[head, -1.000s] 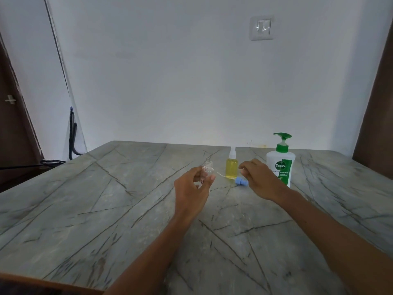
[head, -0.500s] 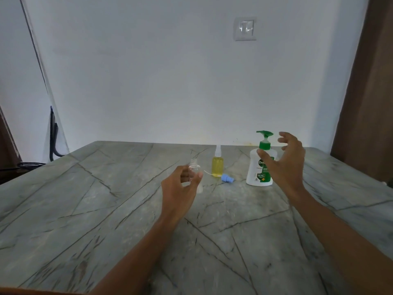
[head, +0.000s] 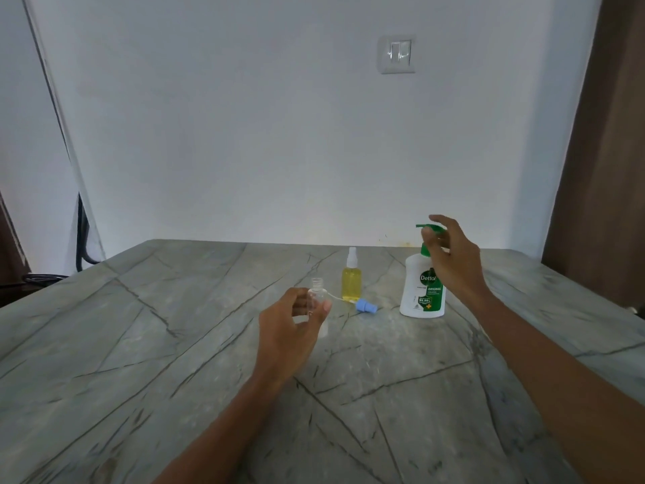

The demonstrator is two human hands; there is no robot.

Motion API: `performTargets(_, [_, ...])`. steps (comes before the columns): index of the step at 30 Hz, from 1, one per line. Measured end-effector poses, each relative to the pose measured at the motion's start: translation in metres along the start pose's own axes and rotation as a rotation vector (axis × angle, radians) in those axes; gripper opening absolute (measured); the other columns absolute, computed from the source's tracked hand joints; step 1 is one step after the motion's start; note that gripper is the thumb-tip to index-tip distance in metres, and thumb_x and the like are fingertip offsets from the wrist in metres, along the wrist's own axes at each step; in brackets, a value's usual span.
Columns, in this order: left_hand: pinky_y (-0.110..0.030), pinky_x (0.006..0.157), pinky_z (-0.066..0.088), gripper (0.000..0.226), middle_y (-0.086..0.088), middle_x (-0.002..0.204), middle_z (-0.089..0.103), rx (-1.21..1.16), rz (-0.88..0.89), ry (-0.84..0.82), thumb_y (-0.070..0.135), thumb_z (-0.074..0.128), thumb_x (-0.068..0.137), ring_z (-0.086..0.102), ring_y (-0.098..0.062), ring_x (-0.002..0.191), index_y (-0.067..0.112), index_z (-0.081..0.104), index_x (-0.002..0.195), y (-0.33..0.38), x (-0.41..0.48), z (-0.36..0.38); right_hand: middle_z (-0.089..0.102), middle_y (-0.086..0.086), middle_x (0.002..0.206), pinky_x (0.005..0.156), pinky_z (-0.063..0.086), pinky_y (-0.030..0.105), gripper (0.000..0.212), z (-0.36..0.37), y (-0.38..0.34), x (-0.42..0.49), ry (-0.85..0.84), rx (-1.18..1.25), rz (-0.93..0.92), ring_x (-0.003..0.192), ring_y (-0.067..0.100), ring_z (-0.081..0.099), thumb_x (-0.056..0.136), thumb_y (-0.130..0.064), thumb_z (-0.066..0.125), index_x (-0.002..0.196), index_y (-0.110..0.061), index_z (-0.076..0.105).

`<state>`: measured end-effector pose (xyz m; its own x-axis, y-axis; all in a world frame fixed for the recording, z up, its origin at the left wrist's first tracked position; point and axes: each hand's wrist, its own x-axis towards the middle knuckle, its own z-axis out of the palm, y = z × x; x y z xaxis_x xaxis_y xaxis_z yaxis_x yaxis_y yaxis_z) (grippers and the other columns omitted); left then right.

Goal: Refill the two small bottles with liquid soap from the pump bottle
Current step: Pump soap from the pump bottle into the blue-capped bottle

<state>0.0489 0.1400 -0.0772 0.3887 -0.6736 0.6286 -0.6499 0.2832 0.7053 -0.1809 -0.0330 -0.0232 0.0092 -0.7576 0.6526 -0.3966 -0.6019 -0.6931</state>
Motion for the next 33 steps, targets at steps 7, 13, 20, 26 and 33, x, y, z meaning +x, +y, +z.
performTargets(7, [-0.002,0.062,0.044,0.032,0.016,0.09,0.065,-0.007,0.007,-0.017,0.044,0.068,0.079,0.063,0.001,0.084,0.024,0.061,0.104,0.001,0.0,0.003,0.071,-0.009,0.091,0.072,0.044,0.019,0.023,0.011,-0.006,-0.002,0.049,0.186,0.1,0.091,0.002,0.064,0.1,-0.045,0.04,0.108,-0.032,0.056])
performTargets(13, [-0.003,0.063,0.045,0.037,0.014,0.092,0.066,-0.021,0.013,-0.039,0.043,0.068,0.079,0.063,0.0,0.086,0.02,0.063,0.108,0.002,0.0,0.005,0.071,-0.011,0.094,0.072,0.044,0.024,0.023,0.023,-0.006,-0.005,0.11,0.266,0.126,0.09,0.002,0.063,0.102,-0.039,0.035,0.106,-0.034,0.058])
performTargets(20, [-0.002,0.064,0.045,0.037,0.012,0.093,0.067,-0.021,0.005,-0.035,0.043,0.069,0.079,0.064,-0.002,0.087,0.02,0.063,0.109,0.001,0.001,0.005,0.068,-0.006,0.102,0.09,0.048,0.04,0.028,0.021,0.001,-0.001,0.103,0.363,0.138,0.096,0.007,0.062,0.102,-0.03,0.036,0.103,-0.032,0.064])
performTargets(26, [-0.003,0.064,0.046,0.037,0.012,0.092,0.067,-0.018,0.02,-0.034,0.043,0.069,0.08,0.063,-0.002,0.086,0.019,0.063,0.109,0.002,0.0,0.007,0.065,-0.007,0.106,0.078,0.053,0.034,0.028,0.009,0.005,-0.008,-0.128,0.205,0.052,0.091,0.012,0.064,0.101,-0.04,0.041,0.126,-0.051,0.042])
performTargets(33, [-0.004,0.064,0.046,0.037,0.013,0.091,0.067,-0.026,0.031,-0.023,0.042,0.069,0.08,0.064,0.0,0.086,0.019,0.063,0.108,0.001,0.001,0.007,0.059,-0.013,0.099,0.065,0.052,0.022,0.097,0.005,0.02,-0.012,-0.196,0.052,-0.082,0.08,0.007,0.065,0.065,-0.027,0.088,0.137,-0.045,0.026])
